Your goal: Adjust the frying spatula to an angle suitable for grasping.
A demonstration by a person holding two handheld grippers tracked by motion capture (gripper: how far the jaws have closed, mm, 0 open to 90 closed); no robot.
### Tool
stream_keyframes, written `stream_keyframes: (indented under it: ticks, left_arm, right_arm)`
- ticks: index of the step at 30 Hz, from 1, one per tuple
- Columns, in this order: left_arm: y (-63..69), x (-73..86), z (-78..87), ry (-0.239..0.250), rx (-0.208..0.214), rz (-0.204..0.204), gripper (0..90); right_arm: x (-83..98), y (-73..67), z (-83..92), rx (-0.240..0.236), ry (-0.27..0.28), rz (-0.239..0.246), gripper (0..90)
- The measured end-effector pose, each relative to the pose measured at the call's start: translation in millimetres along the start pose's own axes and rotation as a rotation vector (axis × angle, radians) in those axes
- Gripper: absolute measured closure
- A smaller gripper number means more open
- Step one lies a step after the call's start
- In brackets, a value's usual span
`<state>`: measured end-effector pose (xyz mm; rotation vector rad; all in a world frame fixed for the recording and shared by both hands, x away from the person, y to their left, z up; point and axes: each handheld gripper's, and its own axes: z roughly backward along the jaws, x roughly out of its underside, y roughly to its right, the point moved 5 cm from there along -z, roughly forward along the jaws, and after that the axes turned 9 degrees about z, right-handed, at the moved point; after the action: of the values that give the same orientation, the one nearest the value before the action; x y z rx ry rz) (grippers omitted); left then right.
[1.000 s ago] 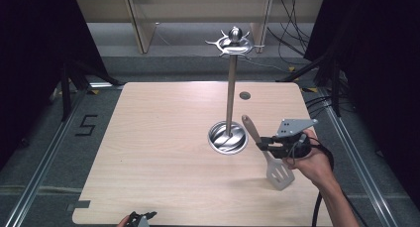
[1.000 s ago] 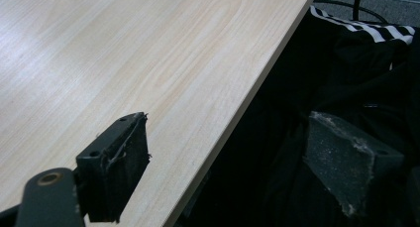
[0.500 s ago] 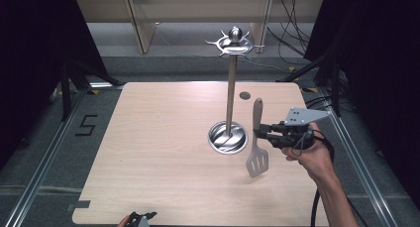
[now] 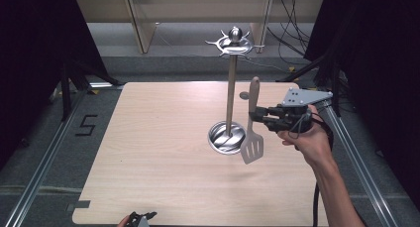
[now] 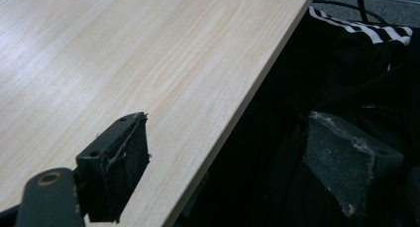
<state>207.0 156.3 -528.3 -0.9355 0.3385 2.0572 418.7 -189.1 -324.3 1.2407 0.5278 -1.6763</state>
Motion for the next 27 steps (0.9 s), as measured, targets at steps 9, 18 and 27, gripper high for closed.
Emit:
stream_keyframes:
  ticks: [9,18,27]
  left_arm:
    - [-0.1,-0.3,0.2,0.000,-0.003,-0.007,16.5]
    - [-0.6,-0.4,0.4,0.002,-0.008,-0.007,16.5]
    - [-0.2,-0.7,0.2,0.008,-0.014,-0.009,16.5]
  right_arm:
    - [-17.5,8.9,-1.2,0.004,0.017,-0.014,76.5]
    - [-27.2,18.5,-9.4,0.030,0.029,-0.029,76.6]
    - [-33.6,22.6,-14.0,0.017,0.015,-0.040,76.5]
